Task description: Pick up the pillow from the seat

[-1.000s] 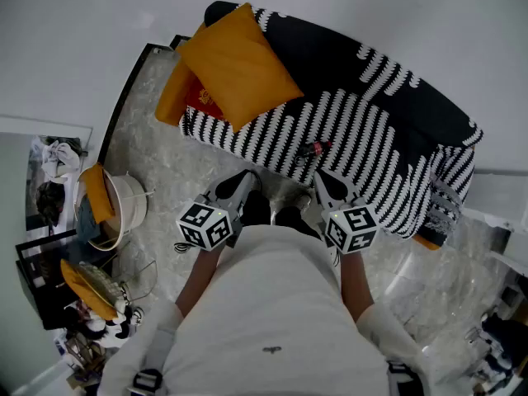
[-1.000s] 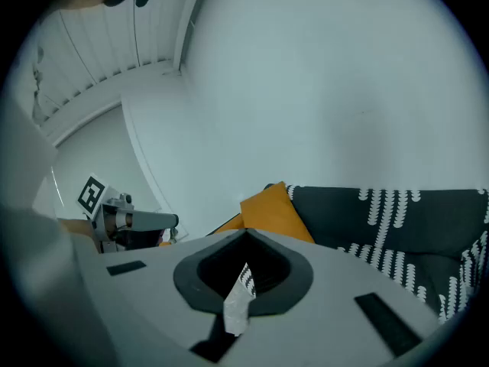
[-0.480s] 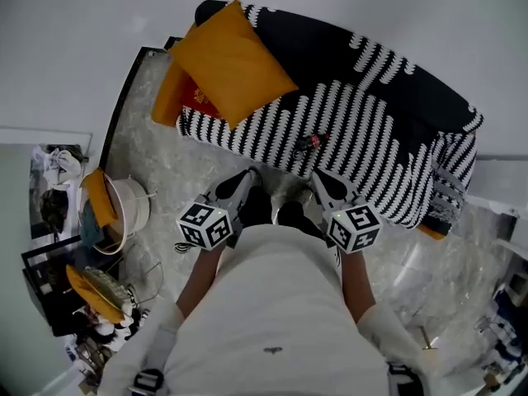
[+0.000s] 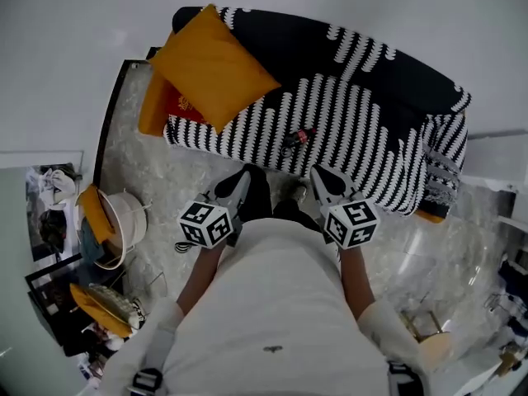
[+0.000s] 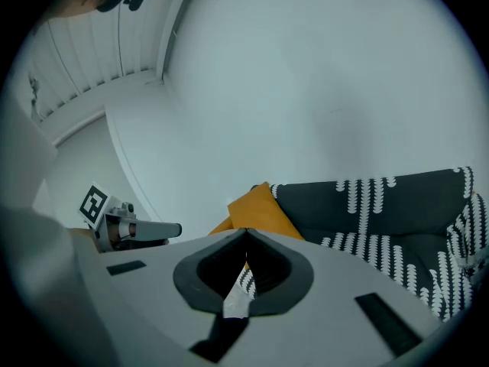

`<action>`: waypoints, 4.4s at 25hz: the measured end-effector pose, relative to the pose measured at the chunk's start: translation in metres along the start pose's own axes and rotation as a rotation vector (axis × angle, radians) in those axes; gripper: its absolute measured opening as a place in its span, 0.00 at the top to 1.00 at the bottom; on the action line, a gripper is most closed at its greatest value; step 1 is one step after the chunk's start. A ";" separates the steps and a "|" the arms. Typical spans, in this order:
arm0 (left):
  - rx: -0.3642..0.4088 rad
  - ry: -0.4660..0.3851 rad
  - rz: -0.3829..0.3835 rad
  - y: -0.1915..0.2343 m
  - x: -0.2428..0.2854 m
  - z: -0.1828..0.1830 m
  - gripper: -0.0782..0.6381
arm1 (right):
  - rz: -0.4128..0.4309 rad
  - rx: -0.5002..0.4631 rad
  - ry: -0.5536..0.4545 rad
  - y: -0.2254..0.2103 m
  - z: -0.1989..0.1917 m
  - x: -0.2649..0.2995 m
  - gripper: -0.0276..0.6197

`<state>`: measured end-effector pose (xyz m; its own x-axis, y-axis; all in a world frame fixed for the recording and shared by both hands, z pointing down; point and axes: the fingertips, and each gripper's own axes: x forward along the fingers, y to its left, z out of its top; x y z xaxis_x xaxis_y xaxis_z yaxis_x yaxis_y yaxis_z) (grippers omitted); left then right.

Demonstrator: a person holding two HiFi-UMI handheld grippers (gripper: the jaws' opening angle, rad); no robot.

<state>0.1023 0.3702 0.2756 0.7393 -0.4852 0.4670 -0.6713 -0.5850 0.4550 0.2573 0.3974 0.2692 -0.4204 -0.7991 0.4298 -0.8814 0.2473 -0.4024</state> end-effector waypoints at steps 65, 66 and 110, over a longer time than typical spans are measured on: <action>-0.486 0.170 0.120 0.444 0.116 0.026 0.56 | 0.101 -0.158 0.586 -0.046 0.050 0.456 0.56; -0.492 0.164 0.128 0.447 0.120 0.022 0.55 | 0.101 -0.162 0.595 -0.052 0.046 0.466 0.55; -0.598 0.066 0.182 0.612 0.239 -0.039 0.07 | 0.363 -0.185 0.828 -0.153 -0.042 0.706 0.22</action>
<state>-0.1338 -0.0782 0.6957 0.6186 -0.4902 0.6140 -0.7134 -0.0229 0.7004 0.0867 -0.1817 0.6682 -0.6350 -0.0263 0.7721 -0.6555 0.5472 -0.5205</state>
